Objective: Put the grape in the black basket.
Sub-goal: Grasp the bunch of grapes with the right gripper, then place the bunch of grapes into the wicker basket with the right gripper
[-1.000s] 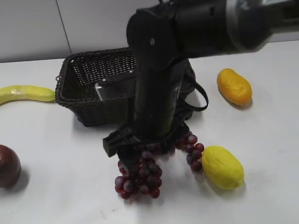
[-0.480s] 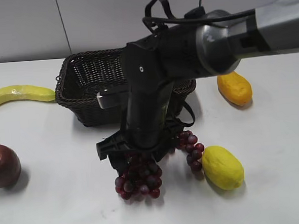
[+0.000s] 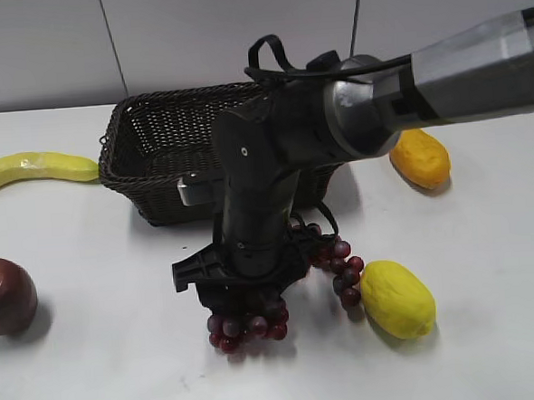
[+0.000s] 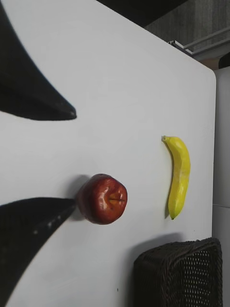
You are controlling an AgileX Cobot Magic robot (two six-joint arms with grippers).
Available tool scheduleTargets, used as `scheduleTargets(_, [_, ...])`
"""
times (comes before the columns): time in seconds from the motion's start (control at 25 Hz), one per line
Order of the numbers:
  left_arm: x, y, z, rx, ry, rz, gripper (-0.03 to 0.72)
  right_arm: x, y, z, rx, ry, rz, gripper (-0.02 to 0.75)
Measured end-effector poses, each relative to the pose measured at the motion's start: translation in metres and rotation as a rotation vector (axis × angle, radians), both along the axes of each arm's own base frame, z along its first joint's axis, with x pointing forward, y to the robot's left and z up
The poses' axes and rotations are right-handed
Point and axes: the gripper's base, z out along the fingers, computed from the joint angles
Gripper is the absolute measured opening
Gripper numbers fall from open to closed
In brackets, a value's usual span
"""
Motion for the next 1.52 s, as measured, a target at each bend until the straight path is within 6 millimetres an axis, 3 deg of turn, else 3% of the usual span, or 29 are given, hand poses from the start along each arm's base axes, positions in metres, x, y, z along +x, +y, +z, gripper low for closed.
scheduleTargets(0.12, [0.000, 0.000, 0.000, 0.000, 0.000, 0.000, 0.489, 0.000, 0.000, 0.000, -0.001, 0.001, 0.000, 0.384])
scheduleTargets(0.2, [0.000, 0.000, 0.000, 0.000, 0.000, 0.000, 0.489, 0.000, 0.000, 0.000, 0.000, 0.002, -0.001, 0.329])
scheduleTargets(0.48, [0.000, 0.000, 0.000, 0.000, 0.000, 0.000, 0.489, -0.001, 0.002, 0.008, -0.030, 0.048, 0.047, 0.290])
scheduleTargets(0.6, [0.000, 0.000, 0.000, 0.000, 0.000, 0.000, 0.489, -0.001, 0.005, 0.024, -0.036, 0.068, 0.092, 0.290])
scheduleTargets(0.88, [0.000, 0.000, 0.000, 0.000, 0.000, 0.000, 0.489, -0.006, 0.006, 0.113, 0.017, 0.050, 0.241, 0.286])
scheduleTargets(1.24, [0.000, 0.000, 0.000, 0.000, 0.000, 0.000, 0.489, 0.001, 0.009, 0.242, 0.250, -0.284, 0.295, 0.280])
scheduleTargets(1.4, [0.000, 0.000, 0.000, 0.000, 0.000, 0.000, 0.489, 0.008, 0.004, 0.273, 0.254, -0.440, 0.292, 0.280])
scheduleTargets(1.52, [0.000, 0.000, 0.000, 0.000, 0.000, 0.000, 0.489, 0.016, 0.001, 0.283, 0.228, -0.559, 0.280, 0.280])
